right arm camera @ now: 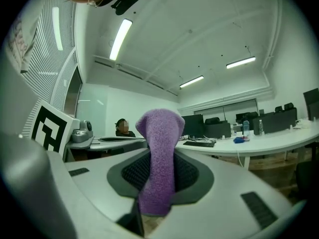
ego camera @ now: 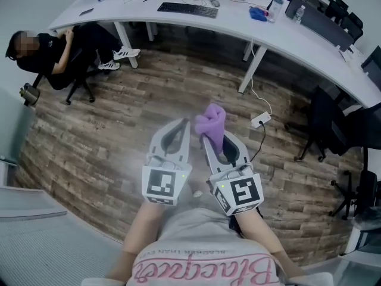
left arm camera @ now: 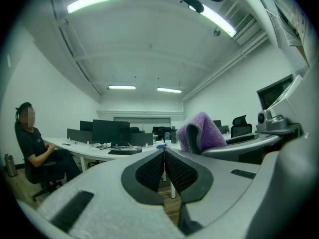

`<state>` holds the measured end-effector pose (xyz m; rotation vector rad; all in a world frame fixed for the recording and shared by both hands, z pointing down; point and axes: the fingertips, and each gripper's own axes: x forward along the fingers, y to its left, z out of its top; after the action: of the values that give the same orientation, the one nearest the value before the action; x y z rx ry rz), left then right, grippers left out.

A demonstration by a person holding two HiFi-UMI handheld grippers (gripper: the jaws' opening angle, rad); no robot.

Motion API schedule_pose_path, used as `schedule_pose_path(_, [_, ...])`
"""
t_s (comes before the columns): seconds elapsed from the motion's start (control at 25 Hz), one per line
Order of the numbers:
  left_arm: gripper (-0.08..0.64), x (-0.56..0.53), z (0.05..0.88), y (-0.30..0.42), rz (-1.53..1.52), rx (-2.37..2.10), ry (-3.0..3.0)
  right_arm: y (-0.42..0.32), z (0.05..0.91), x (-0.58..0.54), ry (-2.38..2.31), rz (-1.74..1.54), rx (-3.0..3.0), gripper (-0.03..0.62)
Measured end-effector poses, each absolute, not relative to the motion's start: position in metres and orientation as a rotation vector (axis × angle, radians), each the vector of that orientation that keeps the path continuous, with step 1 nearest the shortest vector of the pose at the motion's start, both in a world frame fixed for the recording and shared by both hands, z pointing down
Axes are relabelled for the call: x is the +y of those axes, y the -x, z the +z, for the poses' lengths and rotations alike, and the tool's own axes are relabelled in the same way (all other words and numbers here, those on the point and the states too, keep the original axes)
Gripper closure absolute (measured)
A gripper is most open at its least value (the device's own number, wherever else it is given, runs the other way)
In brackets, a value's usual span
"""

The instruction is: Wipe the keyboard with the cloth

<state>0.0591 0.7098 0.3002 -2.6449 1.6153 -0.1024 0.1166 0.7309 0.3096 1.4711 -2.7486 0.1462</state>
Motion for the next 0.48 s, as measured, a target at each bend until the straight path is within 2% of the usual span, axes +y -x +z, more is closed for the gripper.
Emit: schedule_pose_path(0.48, [0.554, 0.667, 0.297, -0.018, -0.066, 1.661, 2.597, -0.079, 0.309, 0.686, -1.411, 0.091, -2.767, 0.494])
